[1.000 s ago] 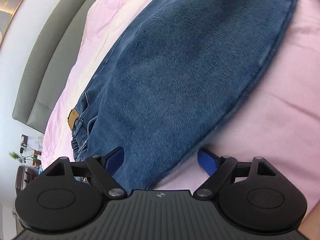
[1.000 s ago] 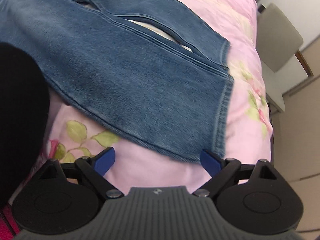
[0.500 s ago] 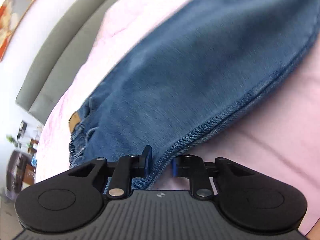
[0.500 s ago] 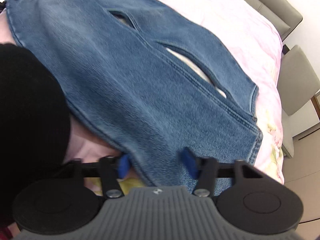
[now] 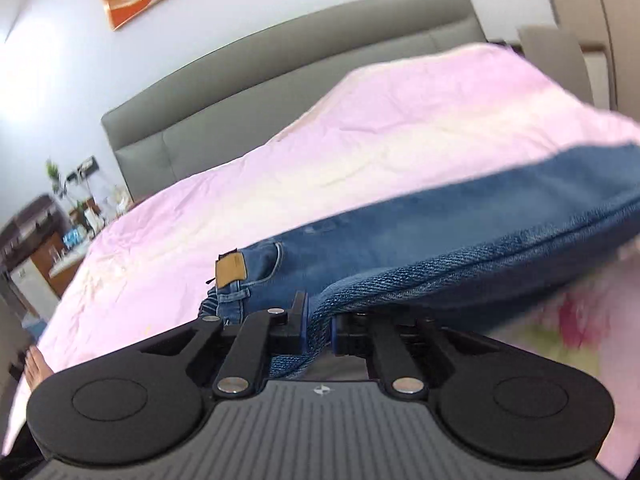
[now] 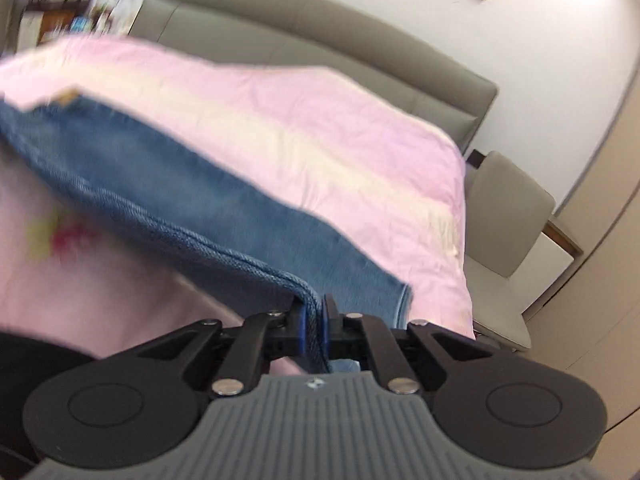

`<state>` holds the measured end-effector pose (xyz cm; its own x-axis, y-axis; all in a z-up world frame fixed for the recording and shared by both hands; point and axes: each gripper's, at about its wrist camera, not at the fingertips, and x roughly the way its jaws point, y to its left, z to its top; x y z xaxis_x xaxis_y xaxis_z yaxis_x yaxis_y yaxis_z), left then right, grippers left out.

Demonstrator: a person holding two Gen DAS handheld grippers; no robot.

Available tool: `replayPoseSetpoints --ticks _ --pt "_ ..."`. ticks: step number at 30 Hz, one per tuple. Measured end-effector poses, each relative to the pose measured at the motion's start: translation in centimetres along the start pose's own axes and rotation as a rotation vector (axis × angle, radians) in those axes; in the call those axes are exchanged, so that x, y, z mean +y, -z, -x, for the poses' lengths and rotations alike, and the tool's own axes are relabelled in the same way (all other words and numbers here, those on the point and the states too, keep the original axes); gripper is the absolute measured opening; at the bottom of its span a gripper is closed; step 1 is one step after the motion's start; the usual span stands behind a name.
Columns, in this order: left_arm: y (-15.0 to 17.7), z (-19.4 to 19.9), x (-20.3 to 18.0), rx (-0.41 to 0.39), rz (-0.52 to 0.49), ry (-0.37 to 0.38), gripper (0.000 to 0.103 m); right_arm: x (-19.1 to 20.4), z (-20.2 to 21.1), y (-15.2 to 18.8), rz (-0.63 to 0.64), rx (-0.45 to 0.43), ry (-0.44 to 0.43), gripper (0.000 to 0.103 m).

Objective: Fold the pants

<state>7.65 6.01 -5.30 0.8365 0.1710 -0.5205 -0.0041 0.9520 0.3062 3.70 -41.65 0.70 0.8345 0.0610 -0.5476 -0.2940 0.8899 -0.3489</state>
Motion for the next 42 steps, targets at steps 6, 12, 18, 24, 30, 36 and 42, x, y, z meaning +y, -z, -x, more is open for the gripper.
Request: replayPoseSetpoints --ticks 6,12,18,24,30,36,42 --pt "-4.0 -3.2 0.1 0.016 0.033 0.01 0.009 -0.2 -4.0 -2.9 -0.016 0.058 0.029 0.0" --pt "-5.2 -6.8 -2.6 0.041 -0.037 -0.026 0.008 -1.5 -12.5 -3.1 -0.022 0.169 0.055 0.0" --pt "-6.9 -11.1 -3.4 0.067 -0.068 -0.026 0.008 -2.3 -19.3 -5.1 0.018 0.205 0.051 0.0" --pt "-7.4 -17.1 -4.9 0.151 -0.124 -0.002 0.008 -3.0 -26.6 -5.0 -0.009 0.284 0.021 0.0" --pt "-6.3 -22.9 -6.5 0.295 -0.16 0.033 0.008 -3.1 -33.4 -2.7 -0.036 0.395 -0.039 0.0" --pt "-6.1 -22.2 -5.6 0.277 -0.103 0.046 0.008 -3.8 -32.9 -2.1 -0.072 0.372 -0.065 0.0" --pt "-10.2 -20.3 -4.1 0.216 -0.096 0.048 0.008 -5.7 -29.5 -5.7 -0.069 0.313 -0.072 0.0"
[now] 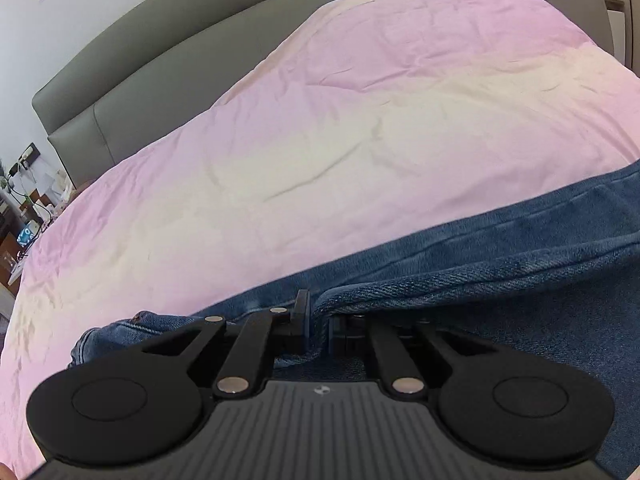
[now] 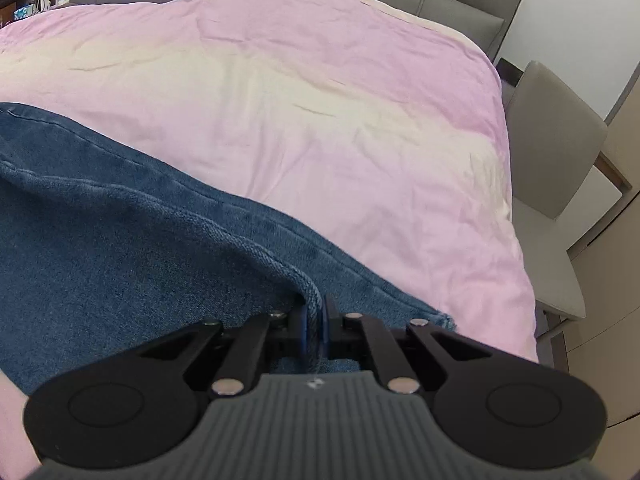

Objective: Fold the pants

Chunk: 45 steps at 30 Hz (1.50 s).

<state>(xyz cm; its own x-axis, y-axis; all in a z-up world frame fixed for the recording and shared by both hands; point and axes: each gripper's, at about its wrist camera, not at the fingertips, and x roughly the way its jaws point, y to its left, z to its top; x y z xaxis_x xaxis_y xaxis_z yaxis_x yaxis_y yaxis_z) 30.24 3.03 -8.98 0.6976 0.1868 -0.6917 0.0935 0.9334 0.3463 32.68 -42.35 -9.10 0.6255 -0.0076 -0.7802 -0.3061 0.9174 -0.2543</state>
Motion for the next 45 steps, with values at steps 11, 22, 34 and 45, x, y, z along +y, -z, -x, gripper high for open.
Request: replayPoseSetpoints --ticks 11,22,34,45 --pt "-3.7 -10.7 -2.0 0.138 0.044 0.018 0.009 -3.6 -12.1 -2.5 -0.147 0.263 -0.075 0.001" --pt "-3.4 -7.3 -1.2 0.088 -0.003 0.044 0.059 -6.0 -7.9 -2.3 -0.202 0.188 -0.048 0.051" --pt "0.9 3.1 -4.2 0.068 0.011 0.208 0.069 -6.1 2.2 1.1 -0.169 0.084 0.031 0.067" --pt "10.1 7.0 -5.7 0.059 0.077 0.201 0.069 0.9 3.9 10.0 -0.028 0.096 -0.055 0.086"
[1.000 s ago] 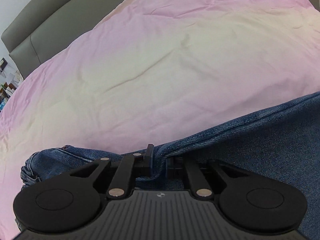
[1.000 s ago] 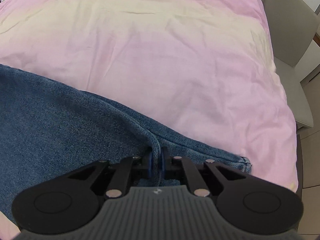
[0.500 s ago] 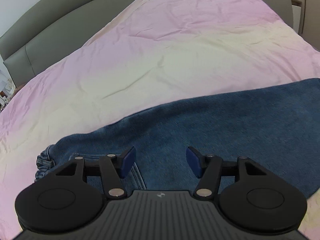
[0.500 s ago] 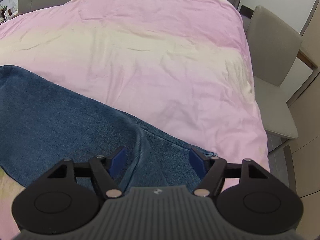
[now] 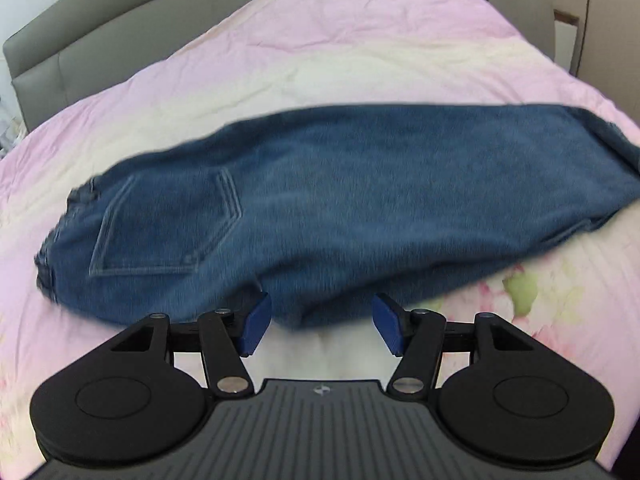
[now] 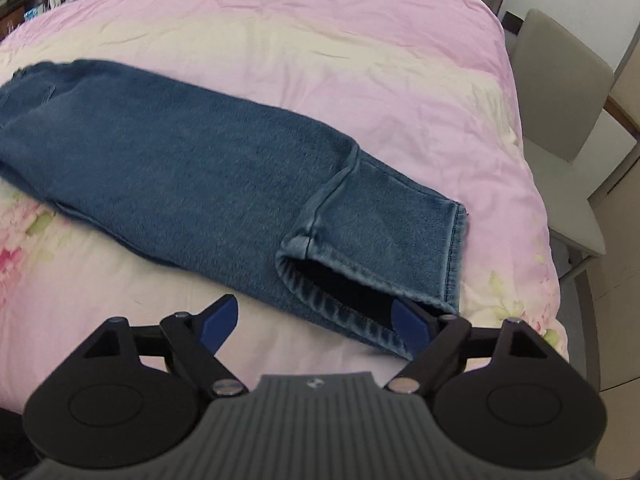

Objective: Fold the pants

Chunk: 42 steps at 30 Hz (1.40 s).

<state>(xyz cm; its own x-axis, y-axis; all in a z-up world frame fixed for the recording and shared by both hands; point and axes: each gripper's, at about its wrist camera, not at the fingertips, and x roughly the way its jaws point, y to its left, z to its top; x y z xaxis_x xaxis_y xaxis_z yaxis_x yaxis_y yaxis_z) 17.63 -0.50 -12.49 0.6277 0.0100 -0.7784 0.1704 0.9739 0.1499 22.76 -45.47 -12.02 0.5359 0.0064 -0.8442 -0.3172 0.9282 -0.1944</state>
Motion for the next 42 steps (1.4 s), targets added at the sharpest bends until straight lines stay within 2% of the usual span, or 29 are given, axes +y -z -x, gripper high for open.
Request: replayPoseSetpoints --ticks 2,4,6,7,8,9,10,11,12,13,14,17,20,23,26,30,33,34,36,37,38,42 --pt "0.8 -0.9 0.0 0.019 0.034 -0.049 0.069 0.5 -1.3 0.3 0.049 -0.006 0.056 0.088" --pt "1.2 -1.8 0.9 0.021 0.113 -0.069 0.069 0.8 -2.6 0.2 0.089 0.009 0.092 0.088" --pt "1.1 -2.6 2.0 0.013 0.223 -0.033 0.068 1.1 -3.1 0.1 0.11 0.006 0.112 0.086" --pt "0.9 -2.9 2.4 0.008 0.264 -0.009 0.067 1.2 -3.2 0.0 0.122 0.005 0.12 0.081" --pt "0.7 -3.3 2.6 0.002 0.289 -0.005 0.065 1.2 -3.3 -0.3 0.129 0.002 0.121 0.067" --pt "0.4 -3.5 2.6 -0.002 0.3 -0.006 0.057 0.9 -3.1 -0.7 0.129 -0.002 0.11 0.054" --pt "0.0 -3.6 2.6 -0.002 0.302 0.009 0.044 0.3 -2.7 -1.5 0.111 -0.007 0.08 0.034" --pt "-0.4 -3.5 2.4 -0.002 0.296 0.003 0.041 -0.4 -2.2 -2.2 0.088 -0.017 0.076 0.018" --pt "-0.7 -3.2 2.1 -0.007 0.281 -0.015 0.03 -1.0 -1.7 -2.9 0.069 -0.032 0.089 0.015" --pt "-0.9 -2.7 1.9 -0.019 0.267 -0.02 0.024 -2.0 -0.9 -3.9 0.045 -0.058 0.107 0.009" --pt "-1.0 -2.3 1.9 -0.023 0.267 -0.024 0.022 -2.9 -0.4 -4.6 0.028 -0.074 0.126 0.003" --pt "-1.1 -2.1 2.2 0.0 0.285 -0.026 0.018 -7.3 -0.3 -6.9 -0.079 -0.102 0.171 0.003" --pt "-1.0 -1.9 2.0 0.019 0.297 -0.045 0.017 -11.1 -2.3 -8.1 -0.186 -0.078 0.237 0.0" --pt "-0.8 -2.0 1.7 0.022 0.317 -0.074 0.017 -14.7 -5.0 -8.1 -0.305 -0.044 0.274 0.0" --pt "-0.1 -2.3 1.7 0.049 0.354 -0.085 0.017 -16.0 -7.0 -7.0 -0.393 -0.006 0.261 0.0" --pt "0.5 -1.4 1.7 0.06 0.344 -0.071 0.017 -14.6 -7.6 -5.4 -0.372 0.019 0.21 0.001" --pt "0.6 0.0 2.7 0.054 0.355 -0.023 0.015 -12.7 -7.9 -4.7 -0.313 0.023 0.192 0.002" --pt "0.7 0.6 3.2 0.052 0.366 -0.007 0.015 -11.9 -8.0 -4.6 -0.292 0.021 0.191 0.004" --pt "1.1 1.9 4.5 0.031 0.384 -0.008 0.016 -10.6 -7.9 -4.9 -0.274 0.009 0.175 0.016" --pt "1.4 2.5 5.6 0.012 0.398 -0.013 0.017 -9.8 -7.6 -5.2 -0.271 -0.004 0.162 0.025" --pt "1.6 3.1 6.8 -0.008 0.425 -0.014 0.019 -8.8 -7.4 -5.7 -0.263 -0.015 0.142 0.03" --pt "2.4 4.0 13.0 -0.072 0.619 -0.027 0.046 -4.2 -7.0 -8.1 -0.202 -0.028 0.058 0.038"
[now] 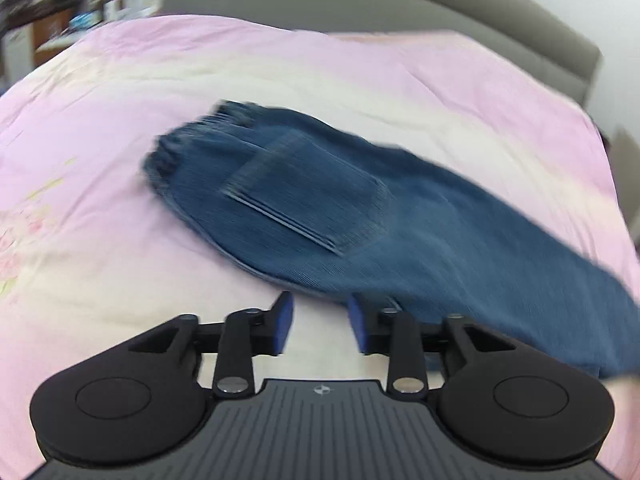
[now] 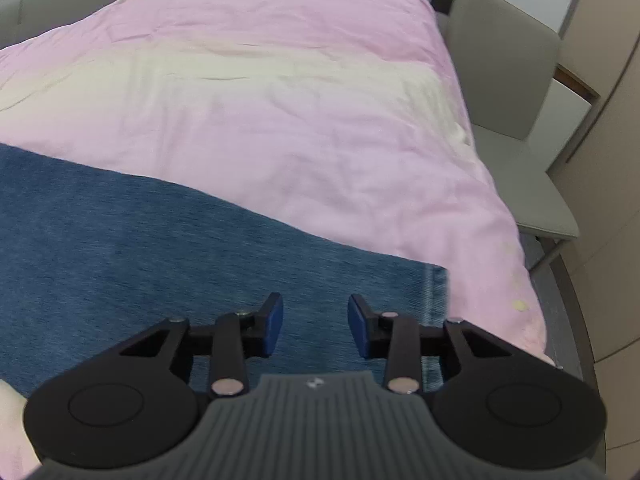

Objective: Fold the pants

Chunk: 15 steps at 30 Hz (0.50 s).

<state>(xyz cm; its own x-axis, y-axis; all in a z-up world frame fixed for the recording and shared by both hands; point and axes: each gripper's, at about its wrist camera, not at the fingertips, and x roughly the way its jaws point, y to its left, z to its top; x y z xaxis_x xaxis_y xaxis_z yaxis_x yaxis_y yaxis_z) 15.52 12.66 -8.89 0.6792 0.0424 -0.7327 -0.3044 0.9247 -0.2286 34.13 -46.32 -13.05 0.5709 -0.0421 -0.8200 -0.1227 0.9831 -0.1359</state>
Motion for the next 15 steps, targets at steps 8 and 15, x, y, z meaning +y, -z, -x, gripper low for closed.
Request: replayPoseSetpoints --ticks 8,15 --pt "-4.4 -3.2 8.9 -0.093 0.346 0.035 0.073 7.2 1.4 2.3 -0.083 0.057 -0.065 0.056" --pt "-4.1 -7.8 12.5 -0.095 0.629 0.114 0.076 2.6 3.3 8.4 -0.622 -0.001 -0.073 0.066"
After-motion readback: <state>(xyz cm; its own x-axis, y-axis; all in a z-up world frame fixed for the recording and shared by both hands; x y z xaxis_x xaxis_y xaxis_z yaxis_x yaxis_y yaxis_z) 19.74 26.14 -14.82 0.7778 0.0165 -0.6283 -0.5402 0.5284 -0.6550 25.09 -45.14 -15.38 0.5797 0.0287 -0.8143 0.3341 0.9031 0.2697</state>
